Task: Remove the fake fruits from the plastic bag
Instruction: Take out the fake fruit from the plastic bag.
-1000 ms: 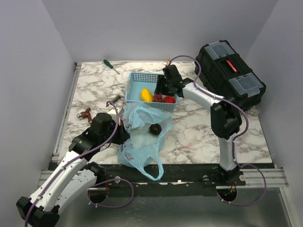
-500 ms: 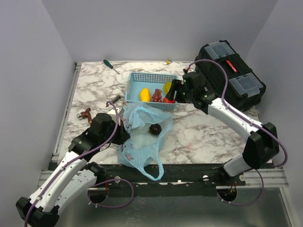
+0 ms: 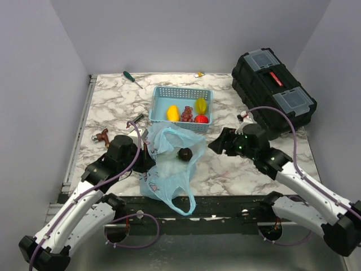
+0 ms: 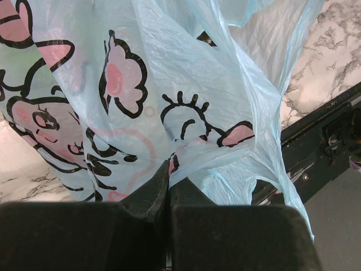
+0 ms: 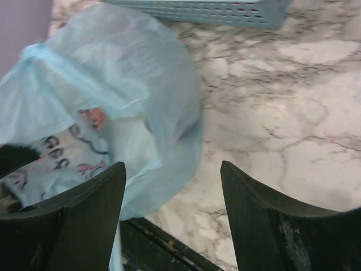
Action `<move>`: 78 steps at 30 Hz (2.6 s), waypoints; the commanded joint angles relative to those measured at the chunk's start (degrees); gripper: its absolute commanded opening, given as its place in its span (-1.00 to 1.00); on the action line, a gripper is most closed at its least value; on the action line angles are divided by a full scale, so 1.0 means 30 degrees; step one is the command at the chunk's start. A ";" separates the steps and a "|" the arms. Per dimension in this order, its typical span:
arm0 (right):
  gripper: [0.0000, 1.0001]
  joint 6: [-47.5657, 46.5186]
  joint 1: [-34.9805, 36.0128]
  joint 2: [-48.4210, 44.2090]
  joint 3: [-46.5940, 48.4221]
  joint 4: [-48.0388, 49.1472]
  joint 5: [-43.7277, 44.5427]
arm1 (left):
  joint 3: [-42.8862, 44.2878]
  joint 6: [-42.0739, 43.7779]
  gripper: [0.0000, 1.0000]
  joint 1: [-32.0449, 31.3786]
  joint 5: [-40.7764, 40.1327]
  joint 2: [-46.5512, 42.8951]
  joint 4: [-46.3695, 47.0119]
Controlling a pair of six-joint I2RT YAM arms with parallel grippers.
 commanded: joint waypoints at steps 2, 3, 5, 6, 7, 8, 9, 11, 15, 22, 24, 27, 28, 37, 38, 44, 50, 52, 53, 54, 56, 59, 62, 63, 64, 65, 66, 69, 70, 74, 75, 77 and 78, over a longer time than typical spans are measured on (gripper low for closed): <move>0.43 0.0601 0.1824 -0.2258 -0.0994 0.2940 -0.3132 | -0.0094 0.0009 -1.00 -0.0095 0.0399 -0.0268 0.0302; 0.43 0.0633 0.2708 -0.2199 -0.0876 0.3255 -0.3077 | -0.0096 0.0009 -1.00 -0.0083 0.0399 -0.0246 0.0302; 0.43 0.0400 0.5028 -0.1684 -0.0355 0.3662 -0.1976 | -0.0082 0.0009 -1.00 -0.0087 0.0357 -0.0206 0.0302; 0.44 0.0209 0.6246 -0.1279 0.0043 0.3778 -0.1070 | -0.0067 -0.0013 -1.00 -0.0101 0.0326 -0.0203 0.0279; 0.44 -0.0134 0.7499 -0.0665 0.0562 0.3824 -0.0340 | -0.0065 -0.0021 -1.00 -0.0102 0.0298 -0.0165 0.0248; 0.44 -0.0381 0.8630 -0.0013 0.1072 0.3841 0.0350 | -0.0046 -0.0049 -1.00 -0.0093 0.0239 -0.0170 0.0244; 0.44 -0.0577 0.9336 0.0894 0.1742 0.3833 0.0820 | -0.0035 -0.0050 -1.00 -0.0127 0.0181 -0.0188 0.0215; 0.44 -0.0912 1.0316 0.2732 0.2875 0.3820 0.2096 | -0.0039 -0.0072 -1.00 -0.0123 0.0082 -0.0230 0.0160; 0.40 -0.1299 1.0931 0.6430 0.5028 0.3551 0.3847 | -0.0068 -0.0079 -1.00 -0.0205 -0.0010 -0.0311 0.0134; 0.38 -0.1737 1.1237 1.0425 0.7354 0.2445 0.8852 | -0.0017 -0.0108 -1.00 -0.0347 -0.0208 -0.0361 0.0039; 0.40 -0.1711 1.1223 1.0723 0.7010 0.2698 1.0134 | -0.0038 -0.0109 -1.00 -0.0380 -0.0272 -0.0395 0.0039; 0.42 -0.2095 1.1229 1.1091 0.6714 0.2428 1.1177 | -0.0039 -0.0138 -1.00 -0.0419 -0.0359 -0.0430 0.0039; 0.44 -0.2139 1.1248 1.1203 0.6641 0.2169 1.1627 | -0.0019 -0.0149 -1.00 -0.0424 -0.0362 -0.0443 0.0039; 0.55 -0.3402 1.1206 1.2699 0.7149 0.1104 1.3646 | -0.0009 -0.0138 -1.00 -0.0453 -0.0302 -0.0203 0.0053; 0.55 -0.3444 1.1193 1.3001 0.7268 0.1103 1.3777 | -0.0002 -0.0152 -1.00 -0.0437 -0.0350 -0.0193 0.0039; 0.57 -0.3442 1.1199 1.4418 0.7952 0.0815 1.5078 | -0.0009 -0.0192 -1.00 -0.0534 -0.0501 -0.0391 -0.0039; 0.60 -0.3828 1.1195 1.4976 0.7486 0.2222 1.4978 | -0.0009 -0.0198 -1.00 -0.0658 -0.0553 -0.0391 -0.0020; 0.60 -0.3948 1.1198 1.5256 0.7345 0.2643 1.5113 | -0.0011 -0.0189 -1.00 -0.0658 -0.0509 -0.0330 -0.0020; 0.60 -0.3965 1.1214 1.5453 0.7408 0.2655 1.5220 | -0.0010 -0.0169 -1.00 -0.0659 -0.0473 -0.0368 0.0008; 0.59 -0.3914 1.1194 1.5640 0.7524 0.2601 1.5294 | -0.0009 -0.0167 -1.00 -0.0659 -0.0476 -0.0345 0.0002; 0.57 -0.3844 1.1193 1.6002 0.7687 0.2531 1.5242 | -0.0010 -0.0167 -1.00 -0.0632 -0.0487 -0.0319 -0.0017; 0.55 -0.3757 1.1210 1.6420 0.7706 0.2660 1.5298 | -0.0009 -0.0167 -1.00 -0.0642 -0.0480 -0.0348 0.0011; 0.51 -0.3675 1.1212 1.6813 0.7859 0.2669 1.5219 | -0.0009 -0.0167 -1.00 -0.0631 -0.0480 -0.0367 0.0011; 0.48 -0.3658 1.1218 1.6892 0.7878 0.2709 1.5189 | -0.0002 -0.0164 -1.00 -0.0635 -0.0487 -0.0348 0.0024; 0.45 -0.3671 1.1192 1.6995 0.7882 0.2761 1.5193 | -0.0009 -0.0167 -1.00 -0.0639 -0.0480 -0.0308 0.0011; 0.41 -0.3685 1.1216 1.7061 0.7904 0.2822 1.5210 | -0.0021 -0.0167 -1.00 -0.0639 -0.0487 -0.0289 0.0009; 0.35 -0.3721 1.1209 1.7073 0.7890 0.2866 1.5233 | -0.0002 -0.0167 -1.00 -0.0660 -0.0447 -0.0275 0.0024; 0.19 -0.3857 1.1190 1.7073 0.7868 0.3117 1.5372 | -0.0009 -0.0167 -1.00 -0.0654 -0.0444 -0.0270 0.0013; 0.13 -0.3897 1.1210 1.7066 0.7903 0.3139 1.5358 | -0.0010 -0.0167 -1.00 -0.0661 -0.0420 -0.0281 0.0009; -0.20 -0.4076 1.1195 1.6669 0.7999 0.3154 1.5035 | -0.0002 -0.0160 -1.00 -0.0656 -0.0479 -0.0292 0.0009; -0.28 -0.4104 1.1199 1.6509 0.7948 0.3178 1.4960 | -0.0010 -0.0167 -1.00 -0.0666 -0.0487 -0.0267 0.0009; -0.43 -0.4140 1.1195 1.6061 0.7782 0.3169 1.4604 | -0.0003 -0.0153 -1.00 -0.0682 -0.0480 -0.0300 0.0010; -0.55 -0.4164 1.1200 1.5730 0.7645 0.3178 1.4317 | -0.0002 -0.0167 -1.00 -0.0659 -0.0480 -0.0284 0.0009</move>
